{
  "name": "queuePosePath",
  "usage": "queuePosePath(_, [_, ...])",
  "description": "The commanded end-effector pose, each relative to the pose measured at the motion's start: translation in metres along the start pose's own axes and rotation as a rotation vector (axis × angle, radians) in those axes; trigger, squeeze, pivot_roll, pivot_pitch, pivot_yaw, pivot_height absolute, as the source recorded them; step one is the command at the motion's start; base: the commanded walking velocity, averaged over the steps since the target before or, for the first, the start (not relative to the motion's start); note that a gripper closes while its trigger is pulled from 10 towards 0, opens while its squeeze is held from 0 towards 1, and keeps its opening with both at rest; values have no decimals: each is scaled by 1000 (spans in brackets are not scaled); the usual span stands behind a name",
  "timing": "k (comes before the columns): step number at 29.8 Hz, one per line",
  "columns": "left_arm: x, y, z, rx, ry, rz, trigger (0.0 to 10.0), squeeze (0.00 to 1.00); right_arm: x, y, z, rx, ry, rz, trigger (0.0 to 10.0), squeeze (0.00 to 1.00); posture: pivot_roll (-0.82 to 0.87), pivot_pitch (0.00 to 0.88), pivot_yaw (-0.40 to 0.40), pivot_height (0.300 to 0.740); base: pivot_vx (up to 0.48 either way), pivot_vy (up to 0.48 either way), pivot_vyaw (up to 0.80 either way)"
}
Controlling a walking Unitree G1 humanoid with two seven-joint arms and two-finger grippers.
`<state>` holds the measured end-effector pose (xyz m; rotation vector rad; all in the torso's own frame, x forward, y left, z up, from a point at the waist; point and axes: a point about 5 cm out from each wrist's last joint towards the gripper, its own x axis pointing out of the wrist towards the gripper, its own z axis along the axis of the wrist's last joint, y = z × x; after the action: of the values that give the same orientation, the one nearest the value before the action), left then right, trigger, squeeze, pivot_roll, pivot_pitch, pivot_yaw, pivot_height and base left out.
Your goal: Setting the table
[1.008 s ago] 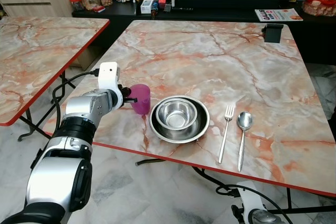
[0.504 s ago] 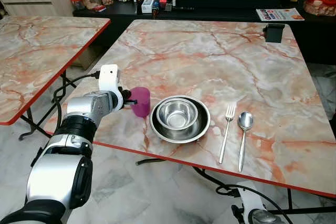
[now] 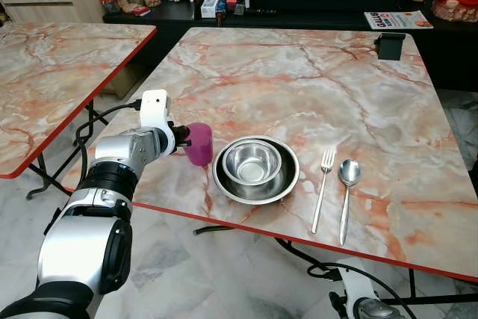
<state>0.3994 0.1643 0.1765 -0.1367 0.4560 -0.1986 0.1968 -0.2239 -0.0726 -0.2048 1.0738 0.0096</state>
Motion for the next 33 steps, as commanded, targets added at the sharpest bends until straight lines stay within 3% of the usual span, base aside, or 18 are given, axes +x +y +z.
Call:
queuePosePath(1, [-2,2,12,18,-43,18,10000,1000,0,1,-1,15,0,2,10000,0,-78,37,87,740,0,0,0])
queuePosePath(2, [-4,3,18,17,-84,19,10000,549,0,1,-1,15,-1,2,10000,0,-77,35,83,740,0,0,0])
queuePosePath(3, [-5,3,24,15,-120,18,10000,0,0,1,-1,15,-1,2,10000,0,-77,35,83,740,0,0,0])
queuePosePath(4, [-5,3,24,15,-120,18,10000,0,0,1,-1,15,-1,2,10000,0,-77,35,83,740,0,0,0])
queuePosePath(5, [-11,6,42,4,-235,39,10000,0,0,1,-1,14,-2,2,10000,0,-74,33,81,740,0,0,0])
queuePosePath(8, [-25,13,64,-3,-383,73,10000,0,0,1,0,14,-3,2,10000,0,-68,32,76,740,0,0,0])
queuePosePath(10, [-30,16,70,7,-426,90,10000,0,0,1,1,13,-4,2,10000,0,-64,29,74,740,0,0,0])
queuePosePath(11, [-41,23,81,16,-510,128,10000,0,0,1,1,11,-5,3,10000,0,-62,27,73,740,0,0,0])
queuePosePath(15, [-64,41,93,36,-659,250,10000,0,0,2,3,11,-10,4,10000,0,-57,18,72,740,0,0,0])
queuePosePath(20, [-73,53,93,39,-694,323,10000,0,0,2,4,11,-13,3,10000,0,-54,15,71,740,0,0,0])
queuePosePath(24, [-106,104,80,237,-680,709,10000,0,0,2,7,14,-21,2,10000,0,-43,5,71,740,0,0,0])
queuePosePath(27, [-113,114,74,265,-659,785,10000,0,0,2,7,14,-22,2,10000,0,-43,4,72,740,0,0,0])
queuePosePath(29, [-120,133,57,319,-576,897,10000,0,0,3,8,15,-23,2,10000,0,-39,3,72,740,0,0,0])
queuePosePath(33, [-130,155,30,305,-474,1015,10000,0,1,3,8,18,-24,2,10000,0,-38,1,73,740,0,0,0])
